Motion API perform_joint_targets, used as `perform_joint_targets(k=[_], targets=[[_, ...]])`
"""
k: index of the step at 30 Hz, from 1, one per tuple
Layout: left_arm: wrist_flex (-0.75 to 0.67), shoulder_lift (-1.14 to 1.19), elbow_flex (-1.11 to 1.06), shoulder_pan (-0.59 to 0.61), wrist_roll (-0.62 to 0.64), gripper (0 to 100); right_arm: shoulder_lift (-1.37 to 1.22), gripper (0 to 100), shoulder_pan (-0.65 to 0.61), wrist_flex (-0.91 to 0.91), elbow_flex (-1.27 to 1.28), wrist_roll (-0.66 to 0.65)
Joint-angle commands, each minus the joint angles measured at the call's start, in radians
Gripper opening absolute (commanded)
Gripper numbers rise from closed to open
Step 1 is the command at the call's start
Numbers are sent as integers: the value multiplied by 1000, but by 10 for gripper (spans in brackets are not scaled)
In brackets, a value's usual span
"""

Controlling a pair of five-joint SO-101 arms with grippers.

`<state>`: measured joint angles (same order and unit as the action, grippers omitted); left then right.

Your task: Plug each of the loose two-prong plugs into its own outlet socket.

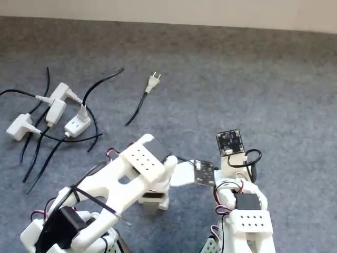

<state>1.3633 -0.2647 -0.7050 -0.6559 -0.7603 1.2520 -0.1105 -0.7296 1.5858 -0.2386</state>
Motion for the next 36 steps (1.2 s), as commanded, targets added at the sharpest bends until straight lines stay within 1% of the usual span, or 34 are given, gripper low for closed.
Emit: perform_joint_targets(k=[1,3,5,8,14,16,17,19,21,25,29,34,36], targets=[[-199,-12,-15,45,11,252,15,365,5,18,-2,-14],[-313,-10,-19,125,9,252,15,365,5,18,-2,-14],[-365,-10,-16,200,-17,252,15,365,5,18,-2,-14],[-367,-10,-16,277,-107,252,15,365,5,18,-2,-14],[-382,-12,21,403,-118,252,15,365,5,18,-2,-14],[-402,-12,79,449,-106,252,15,365,5,18,-2,-14],[-423,-10,120,475,-77,252,15,365,5,18,-2,-14],[-491,2,217,522,31,252,15,365,5,18,-2,-14],[-531,73,344,550,127,252,12,365,4,18,-2,-14],[-482,361,657,553,270,252,12,365,4,18,-2,-14],[-339,720,1082,552,336,252,12,365,4,18,-2,-14],[-94,1159,1673,556,400,252,12,365,4,18,-1,-14],[-18,1325,1899,555,413,252,12,365,4,18,-1,-14]])
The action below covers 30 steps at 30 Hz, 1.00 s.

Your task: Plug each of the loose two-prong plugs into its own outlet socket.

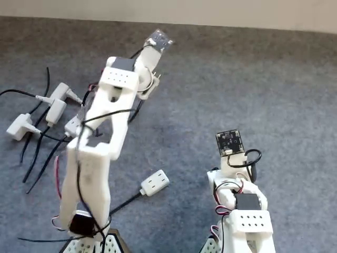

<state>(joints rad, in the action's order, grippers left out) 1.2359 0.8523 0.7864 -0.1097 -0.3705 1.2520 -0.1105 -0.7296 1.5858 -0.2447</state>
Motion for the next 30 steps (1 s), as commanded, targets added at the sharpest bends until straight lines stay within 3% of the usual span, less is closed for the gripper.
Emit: perform_joint_targets(k=[1,5,11,19,23,27,30], targets=[[138,283,513,12,23,252,12,365,4,18,-1,-8],[236,545,868,19,23,221,12,365,4,18,-1,-8],[278,576,822,24,17,0,12,365,4,18,-1,-8],[448,432,820,-33,-14,4,12,365,4,18,-1,-8],[542,282,808,-122,-17,4,12,365,4,18,-1,-8],[522,140,714,-194,-18,5,12,365,4,18,-1,-8],[399,127,605,-134,-12,60,12,365,4,13,2,-8]])
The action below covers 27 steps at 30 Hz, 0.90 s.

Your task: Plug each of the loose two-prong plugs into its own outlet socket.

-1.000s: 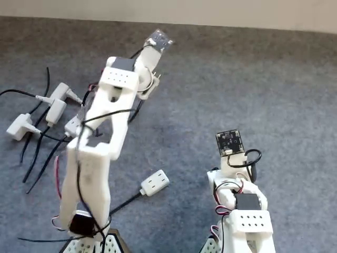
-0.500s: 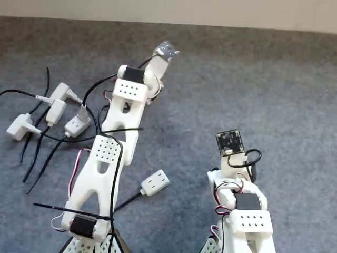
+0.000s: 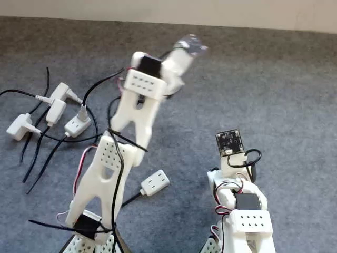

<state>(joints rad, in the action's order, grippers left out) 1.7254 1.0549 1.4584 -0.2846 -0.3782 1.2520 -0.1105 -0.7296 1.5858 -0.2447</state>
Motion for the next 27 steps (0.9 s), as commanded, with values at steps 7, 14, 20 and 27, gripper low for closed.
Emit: perform_joint_targets(k=[7,14,20,27], targets=[[-290,-1,-188,237,74,197,15,365,5,13,24,-8],[-292,105,-182,232,-25,197,15,365,5,16,25,-9],[-284,114,-94,236,-20,197,15,365,5,18,25,-9],[-330,122,-128,219,-25,197,15,365,4,18,27,-9]])
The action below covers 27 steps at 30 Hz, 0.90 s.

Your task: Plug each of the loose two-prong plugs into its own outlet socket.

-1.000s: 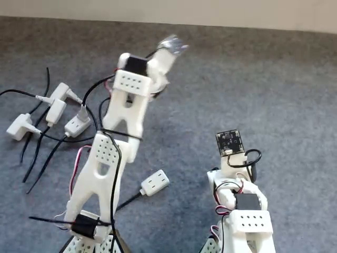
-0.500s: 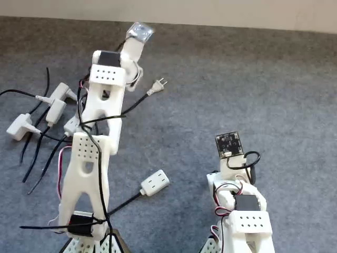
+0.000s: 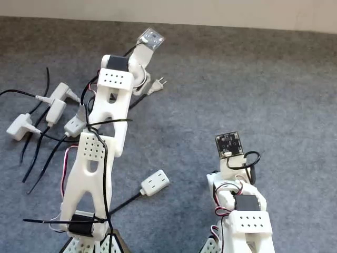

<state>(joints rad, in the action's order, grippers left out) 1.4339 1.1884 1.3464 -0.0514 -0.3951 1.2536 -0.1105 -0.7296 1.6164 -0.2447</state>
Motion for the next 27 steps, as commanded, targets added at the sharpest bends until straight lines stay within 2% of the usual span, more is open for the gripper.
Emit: perform_joint_targets(k=[1,5,16,23,27], targets=[[-61,-12,-48,-16,-8,197,13,365,4,18,-4,-9],[-115,-13,-128,-25,-9,197,13,365,4,18,-4,-9],[-115,-28,-105,-38,-3,196,13,365,4,18,-4,-9],[-3,-39,65,-82,-2,196,13,365,4,18,-4,-9],[8,-38,71,-130,-2,196,13,365,4,18,-4,-9]])
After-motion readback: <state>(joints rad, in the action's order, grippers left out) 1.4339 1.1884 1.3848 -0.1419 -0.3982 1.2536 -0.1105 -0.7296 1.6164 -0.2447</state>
